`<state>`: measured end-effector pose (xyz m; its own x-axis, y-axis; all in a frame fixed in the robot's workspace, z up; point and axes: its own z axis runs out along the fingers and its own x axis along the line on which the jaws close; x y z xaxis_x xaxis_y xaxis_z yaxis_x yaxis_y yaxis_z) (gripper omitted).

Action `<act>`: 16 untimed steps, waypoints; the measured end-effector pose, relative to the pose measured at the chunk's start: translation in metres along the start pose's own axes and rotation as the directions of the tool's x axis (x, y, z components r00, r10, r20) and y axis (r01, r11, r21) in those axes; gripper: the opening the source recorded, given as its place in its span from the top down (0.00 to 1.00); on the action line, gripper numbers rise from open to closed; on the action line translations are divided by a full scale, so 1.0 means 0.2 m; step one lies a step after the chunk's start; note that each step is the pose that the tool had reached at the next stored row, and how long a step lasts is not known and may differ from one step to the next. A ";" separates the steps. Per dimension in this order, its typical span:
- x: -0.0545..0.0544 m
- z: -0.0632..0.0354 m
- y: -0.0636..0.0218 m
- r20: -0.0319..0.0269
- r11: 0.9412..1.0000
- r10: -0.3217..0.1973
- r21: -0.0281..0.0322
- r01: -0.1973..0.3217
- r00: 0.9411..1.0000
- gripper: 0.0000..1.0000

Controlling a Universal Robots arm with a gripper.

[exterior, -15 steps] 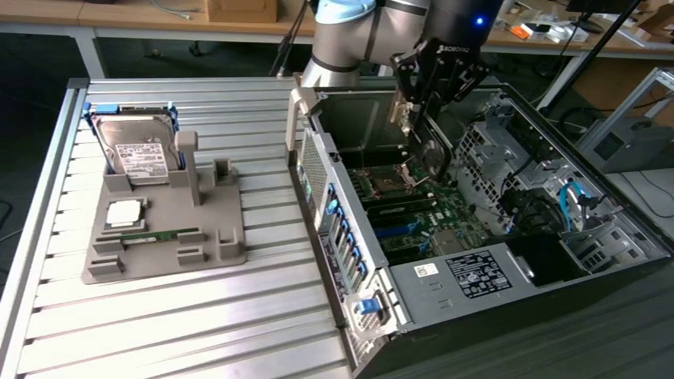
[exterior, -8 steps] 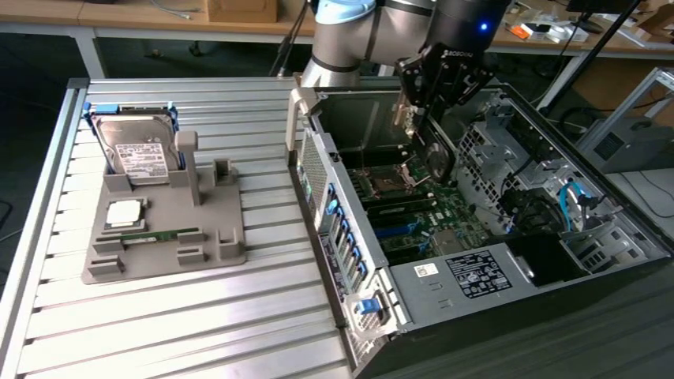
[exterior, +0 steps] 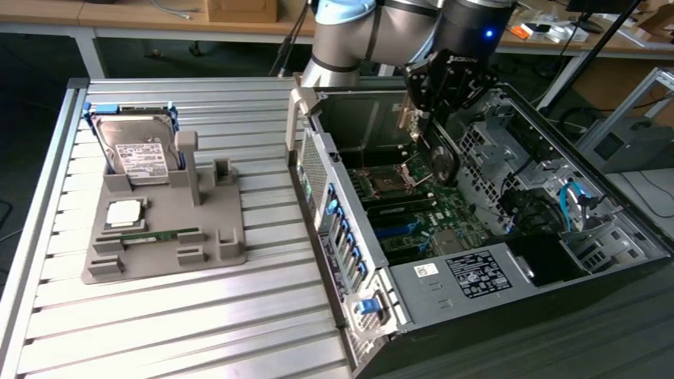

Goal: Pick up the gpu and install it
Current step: 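Pick up the gpu and move the gpu toward the slot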

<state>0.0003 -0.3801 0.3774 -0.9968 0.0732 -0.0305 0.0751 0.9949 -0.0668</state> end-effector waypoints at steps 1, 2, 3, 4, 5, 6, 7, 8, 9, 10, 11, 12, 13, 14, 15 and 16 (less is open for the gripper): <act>-0.01 0.004 0.001 0.000 1.000 0.000 0.000 0.000 1.000 0.73; -0.02 0.009 0.002 0.000 1.000 0.000 0.000 0.000 1.000 0.73; -0.02 0.013 0.002 0.000 1.000 0.000 0.000 0.000 1.000 0.73; -0.04 0.019 0.004 0.000 1.000 0.000 0.000 0.000 1.000 0.73; -0.05 0.026 0.005 0.000 1.000 0.000 0.001 0.000 1.000 0.73; -0.06 0.030 0.006 0.000 1.000 0.000 0.001 0.000 1.000 0.73; -0.07 0.034 0.007 0.000 1.000 0.000 0.001 0.000 1.000 0.73; -0.08 0.038 0.008 0.000 1.000 0.000 0.001 0.000 1.000 0.73; -0.10 0.047 0.010 0.000 1.000 0.000 0.001 0.000 1.000 0.73; -0.11 0.052 0.012 0.000 1.000 0.000 0.002 0.000 1.000 0.73; -0.12 0.057 0.013 0.000 1.000 0.000 0.002 0.000 1.000 0.73; -0.15 0.066 0.015 0.000 1.000 0.000 0.002 0.000 1.000 0.73; -0.16 0.071 0.017 0.000 1.000 0.000 0.002 0.000 1.000 0.73; -0.18 0.077 0.018 0.000 1.000 0.000 0.002 0.000 1.000 0.73; -0.19 0.080 0.019 0.000 1.000 0.000 0.002 0.000 1.000 0.73; -0.20 0.084 0.020 0.000 1.000 0.000 0.003 0.000 1.000 0.73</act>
<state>0.0410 -0.3802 0.3616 -0.9969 0.0731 -0.0306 0.0751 0.9948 -0.0693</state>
